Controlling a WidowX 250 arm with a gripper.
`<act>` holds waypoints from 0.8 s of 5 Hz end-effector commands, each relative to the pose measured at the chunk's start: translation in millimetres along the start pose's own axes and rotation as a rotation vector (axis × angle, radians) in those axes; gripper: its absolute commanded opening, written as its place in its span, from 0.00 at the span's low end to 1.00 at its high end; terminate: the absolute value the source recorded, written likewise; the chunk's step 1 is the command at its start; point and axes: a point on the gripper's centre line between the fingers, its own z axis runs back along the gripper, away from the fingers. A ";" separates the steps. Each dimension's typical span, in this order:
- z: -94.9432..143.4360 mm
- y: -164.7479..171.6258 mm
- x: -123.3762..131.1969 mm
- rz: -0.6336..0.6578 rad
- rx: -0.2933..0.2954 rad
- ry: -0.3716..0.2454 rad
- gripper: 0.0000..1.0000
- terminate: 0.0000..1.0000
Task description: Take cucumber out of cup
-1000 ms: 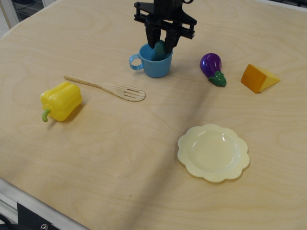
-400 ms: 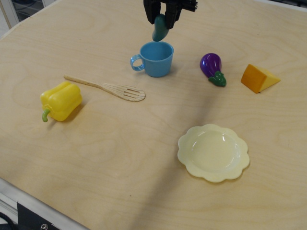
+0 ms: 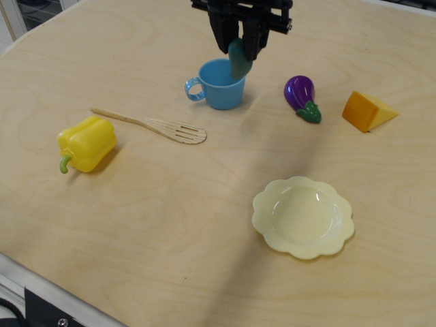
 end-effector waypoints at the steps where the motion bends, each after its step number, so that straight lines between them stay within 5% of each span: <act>1: 4.6 -12.3 -43.4 -0.071 0.007 -0.024 0.00 0.00; 2: -8.2 -10.9 -75.9 -0.093 0.002 -0.016 0.00 0.00; 4: -40.3 -10.5 -102.6 -0.141 0.027 0.003 0.00 0.00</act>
